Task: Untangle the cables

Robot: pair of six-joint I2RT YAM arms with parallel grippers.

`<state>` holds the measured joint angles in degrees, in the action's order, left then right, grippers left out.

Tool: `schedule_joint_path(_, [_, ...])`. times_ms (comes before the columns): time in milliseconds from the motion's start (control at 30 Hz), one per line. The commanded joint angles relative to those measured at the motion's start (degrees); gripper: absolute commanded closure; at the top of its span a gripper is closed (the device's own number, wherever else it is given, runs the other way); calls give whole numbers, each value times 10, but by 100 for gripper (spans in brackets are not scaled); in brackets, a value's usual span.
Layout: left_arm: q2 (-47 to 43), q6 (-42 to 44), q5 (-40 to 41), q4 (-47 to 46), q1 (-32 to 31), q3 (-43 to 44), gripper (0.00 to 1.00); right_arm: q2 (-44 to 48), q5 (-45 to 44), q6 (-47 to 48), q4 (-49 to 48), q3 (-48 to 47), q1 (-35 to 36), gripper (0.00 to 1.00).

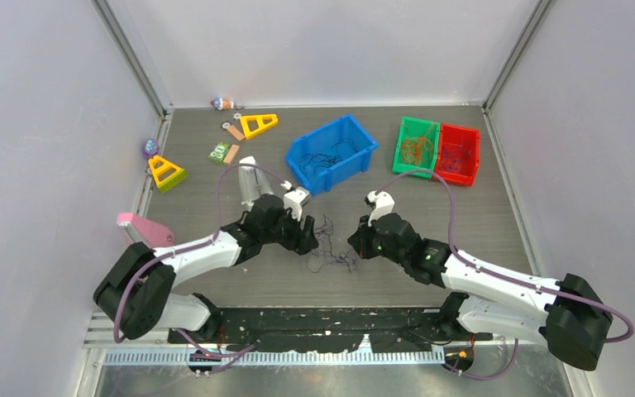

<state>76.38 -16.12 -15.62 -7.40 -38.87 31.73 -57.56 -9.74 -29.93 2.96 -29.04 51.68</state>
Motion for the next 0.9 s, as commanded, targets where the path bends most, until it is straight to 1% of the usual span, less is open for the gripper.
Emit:
schedule_joint_path(0, [10, 13, 48, 28, -6, 52, 42, -7, -6, -3, -17, 6, 3, 95])
schedule_joint_path(100, [23, 20, 63, 51, -7, 82, 45, -8, -7, -3, -22, 10, 4, 94])
schedule_joint_path(233, [61, 24, 43, 63, -8, 116, 47, -8, -8, -2, -25, 14, 4, 95])
schedule_joint_path(267, [71, 23, 38, 64, -8, 122, 47, -8, -9, -1, -26, 14, 4, 95])
schedule_joint_path(433, [94, 25, 33, 63, -17, 151, 38, -11, -11, -2, -26, 18, 4, 95])
schedule_joint_path(500, [105, 25, 39, 71, -19, 172, 37, -12, -11, -3, -43, 20, 4, 95])
schedule_joint_path(633, [161, 20, 60, 140, -27, 241, 37, -12, -14, -2, -47, 22, 4, 95])
schedule_joint_path(733, [206, 22, 78, 182, -42, 271, 37, -8, -20, 3, -46, 20, 4, 95])
schedule_joint_path(833, [246, 19, 86, 201, -54, 281, 39, -6, -26, 5, -44, 15, 3, 95])
schedule_joint_path(867, [257, 15, 82, 206, -54, 286, 46, -6, -29, 5, -43, 15, 3, 95])
